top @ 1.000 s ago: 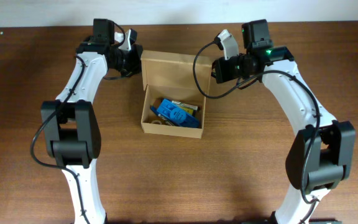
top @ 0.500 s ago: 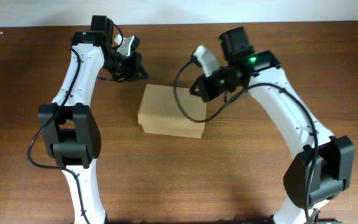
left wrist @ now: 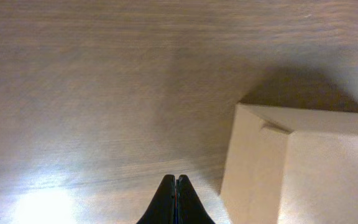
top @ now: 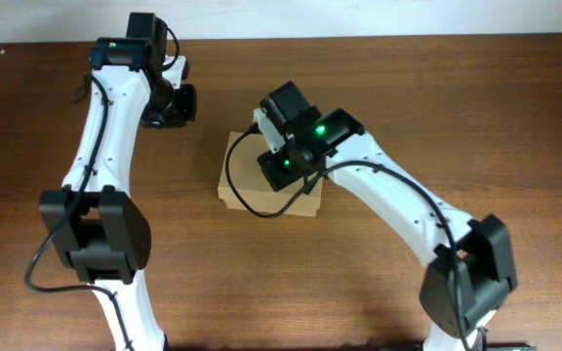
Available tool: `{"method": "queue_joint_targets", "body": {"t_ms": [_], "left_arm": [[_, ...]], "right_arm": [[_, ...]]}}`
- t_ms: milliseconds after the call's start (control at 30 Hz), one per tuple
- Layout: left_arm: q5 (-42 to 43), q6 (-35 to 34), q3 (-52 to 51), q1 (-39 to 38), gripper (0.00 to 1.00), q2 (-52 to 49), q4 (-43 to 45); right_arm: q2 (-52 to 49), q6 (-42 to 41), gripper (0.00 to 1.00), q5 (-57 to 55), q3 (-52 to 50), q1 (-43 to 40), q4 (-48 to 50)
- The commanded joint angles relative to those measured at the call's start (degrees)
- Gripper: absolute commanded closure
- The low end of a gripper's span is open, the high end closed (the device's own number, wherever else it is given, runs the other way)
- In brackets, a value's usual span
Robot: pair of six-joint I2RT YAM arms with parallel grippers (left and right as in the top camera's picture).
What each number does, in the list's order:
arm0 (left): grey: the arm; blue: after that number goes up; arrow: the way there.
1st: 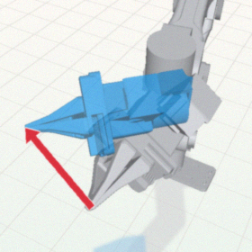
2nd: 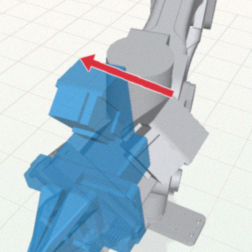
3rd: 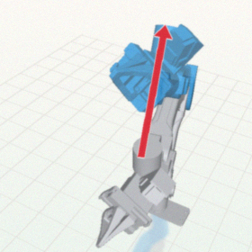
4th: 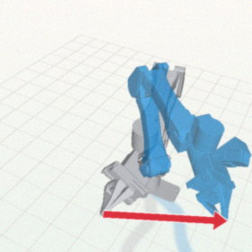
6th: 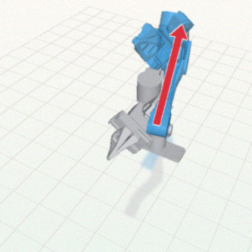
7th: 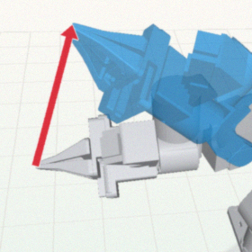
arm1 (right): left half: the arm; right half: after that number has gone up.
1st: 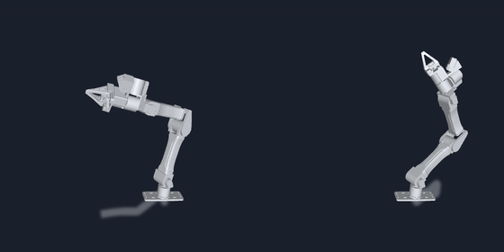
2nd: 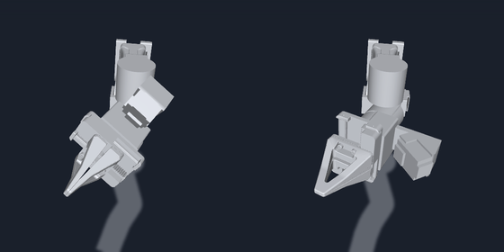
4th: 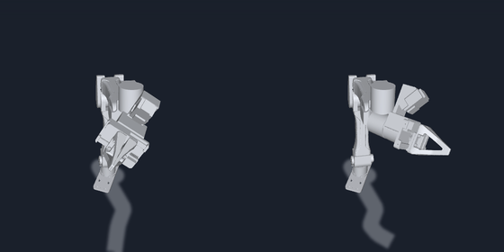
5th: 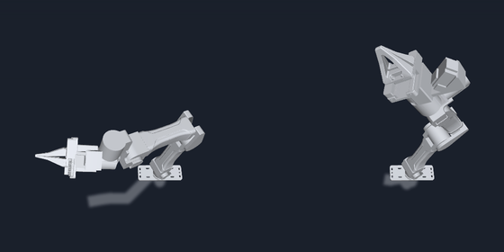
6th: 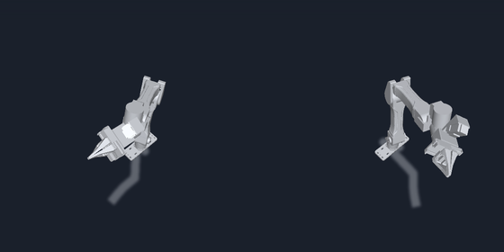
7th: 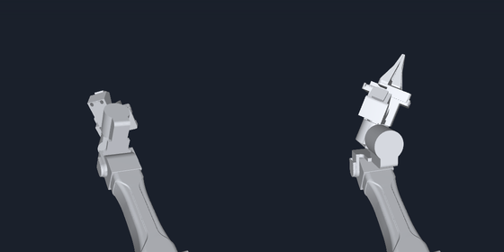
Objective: Pack container
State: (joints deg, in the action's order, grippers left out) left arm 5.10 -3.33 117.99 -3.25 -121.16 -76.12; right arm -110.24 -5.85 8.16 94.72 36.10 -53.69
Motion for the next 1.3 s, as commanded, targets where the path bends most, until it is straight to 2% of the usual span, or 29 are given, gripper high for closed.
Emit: {"method": "queue_joint_targets", "body": {"t_ms": [0,200,400,667,700,733,767,800,900,1000,1100,1267], "left_arm": [[-3.87,-3.52,0.9,0.15,0.98,1.62,-1.4],[-3.87,-3.54,0.9,0.15,0.98,1.62,-1.95],[-3.87,-3.52,0.9,0.15,0.98,1.62,-2.43],[-3.76,-3.52,1.01,0.13,0.98,5.51,-2.58],[-3.34,-3.5,1.01,0.09,0.97,6.69,-2.58],[-2.95,-3.5,1.01,0.04,0.83,7.63,-2.6],[-2.93,-3.5,1.01,0.02,0.57,8.83,-2.67],[-2.95,-3.5,1.01,0.02,0.0,11.02,-3.06],[-2.93,-3.52,1.01,0.02,0.0,14.08,-3.21],[-2.95,-3.52,1.01,0.04,0.0,16.41,-6.64],[-2.93,-3.5,1.01,0.04,0.0,20.81,-10.05],[-0.79,-3.19,1.01,0.02,0.0,31.74,-6.36]], "right_arm": [[-3.17,-2.43,0.96,-2.89,0.42,0.7,0.55],[-8.24,-2.43,0.96,-2.84,0.33,1.09,0.28],[-8.83,-2.38,0.96,-2.84,0.57,1.4,-0.15],[-0.02,-0.76,0.96,-2.62,3.74,1.4,-1.42],[0.87,-0.17,0.79,-2.64,4.55,1.4,-1.51],[1.84,-0.15,0.49,-2.69,5.42,1.38,-1.6],[2.71,0.02,0.21,-2.69,6.14,1.38,-1.62],[4.2,1.44,0.01,-2.69,7.02,1.4,-1.62],[5.01,1.53,0.01,-2.97,8.09,1.38,-1.64],[5.4,1.55,0.01,-3.1,12.66,0.26,-7.91],[10.93,6.08,0.01,-2.82,13.99,-3.63,-13.35],[21.62,10.23,0.01,-2.84,13.99,-8.52,-17.11]]}}
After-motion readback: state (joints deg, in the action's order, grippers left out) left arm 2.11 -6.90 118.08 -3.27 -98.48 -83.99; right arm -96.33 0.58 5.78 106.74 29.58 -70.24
